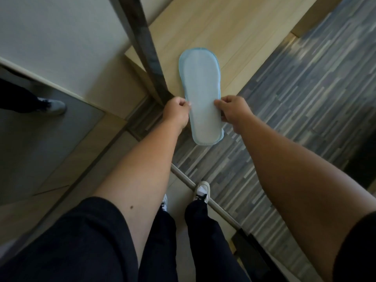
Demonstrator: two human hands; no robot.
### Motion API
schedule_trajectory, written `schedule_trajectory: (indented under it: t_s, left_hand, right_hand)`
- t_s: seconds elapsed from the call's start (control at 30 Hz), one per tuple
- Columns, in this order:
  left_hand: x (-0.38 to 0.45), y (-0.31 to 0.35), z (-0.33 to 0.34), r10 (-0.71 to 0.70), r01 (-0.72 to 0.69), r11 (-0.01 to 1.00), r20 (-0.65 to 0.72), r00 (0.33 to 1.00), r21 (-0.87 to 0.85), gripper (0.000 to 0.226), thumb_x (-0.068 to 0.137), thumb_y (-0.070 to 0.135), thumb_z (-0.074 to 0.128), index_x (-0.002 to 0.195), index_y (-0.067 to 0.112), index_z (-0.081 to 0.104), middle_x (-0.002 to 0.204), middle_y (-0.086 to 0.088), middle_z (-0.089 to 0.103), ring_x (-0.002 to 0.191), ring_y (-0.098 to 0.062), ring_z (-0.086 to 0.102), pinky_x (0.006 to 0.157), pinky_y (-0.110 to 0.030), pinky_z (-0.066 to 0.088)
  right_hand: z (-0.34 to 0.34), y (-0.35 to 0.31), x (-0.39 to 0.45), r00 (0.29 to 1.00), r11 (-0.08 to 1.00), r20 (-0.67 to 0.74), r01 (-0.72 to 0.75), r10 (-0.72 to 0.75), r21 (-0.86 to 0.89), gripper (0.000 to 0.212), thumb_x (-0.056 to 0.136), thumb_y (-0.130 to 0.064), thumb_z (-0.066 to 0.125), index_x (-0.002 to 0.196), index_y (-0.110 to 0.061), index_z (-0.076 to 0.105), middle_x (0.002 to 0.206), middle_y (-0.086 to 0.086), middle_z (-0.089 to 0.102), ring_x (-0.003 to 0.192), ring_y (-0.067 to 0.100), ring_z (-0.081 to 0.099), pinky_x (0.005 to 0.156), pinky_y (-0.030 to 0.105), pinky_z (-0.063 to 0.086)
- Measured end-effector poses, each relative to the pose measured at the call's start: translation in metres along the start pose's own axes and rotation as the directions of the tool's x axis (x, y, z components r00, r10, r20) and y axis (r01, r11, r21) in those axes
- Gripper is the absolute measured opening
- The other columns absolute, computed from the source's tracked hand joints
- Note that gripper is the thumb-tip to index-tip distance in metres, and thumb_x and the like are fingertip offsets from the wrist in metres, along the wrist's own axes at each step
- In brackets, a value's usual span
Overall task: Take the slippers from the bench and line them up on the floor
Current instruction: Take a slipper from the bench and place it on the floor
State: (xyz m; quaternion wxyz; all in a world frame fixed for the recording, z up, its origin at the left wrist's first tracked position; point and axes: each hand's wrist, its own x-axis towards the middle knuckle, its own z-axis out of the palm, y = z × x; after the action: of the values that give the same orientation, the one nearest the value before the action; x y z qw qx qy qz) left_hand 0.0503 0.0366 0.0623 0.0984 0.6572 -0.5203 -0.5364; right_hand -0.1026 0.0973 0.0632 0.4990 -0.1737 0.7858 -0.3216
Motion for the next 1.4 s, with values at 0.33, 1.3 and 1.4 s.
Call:
schedule_trajectory:
  t_s: [0.33,1.3,1.4]
  left_hand:
    - [-0.082,-0.108,-0.069,-0.168,0.167,0.986,-0.057,0.984,-0.013,0.016,0.091,0.023,0.060,0.096,0.009,0.064,0.100,-0.010,0.070,0.086,-0.021,0.058,0.079,-0.031,0.046]
    - [-0.098,-0.328,-0.253,-0.283,0.123,0.710,-0.121,0.952,-0.694,0.020,0.099,0.025,0.045,0.093,0.018,0.062,0.112,-0.013,0.068,0.098,-0.027,0.069,0.085,-0.044,0.058]
    - [-0.074,-0.359,-0.242,-0.293,0.141,0.710,-0.106,0.950,-0.690,0.019,0.099,0.026,0.045,0.097,0.017,0.063,0.111,-0.012,0.068,0.099,-0.028,0.068,0.087,-0.046,0.057]
  right_hand:
    - [0.080,0.057,-0.090,0.974,0.995,0.207,-0.086,0.093,-0.042,0.011,0.094,-0.022,0.061,0.100,-0.016,0.067,0.088,0.006,0.067,0.075,0.018,0.062,0.067,0.031,0.053]
    - [0.361,0.095,-0.180,0.758,0.529,0.355,0.642,-0.548,-0.555,0.026,0.096,-0.026,0.051,0.111,-0.010,0.065,0.113,0.008,0.061,0.103,0.022,0.056,0.090,0.038,0.047]
    - [0.377,0.107,-0.128,0.921,0.826,0.366,0.309,-0.135,-0.472,0.022,0.095,-0.029,0.053,0.104,-0.014,0.066,0.104,0.012,0.065,0.088,0.022,0.060,0.079,0.036,0.050]
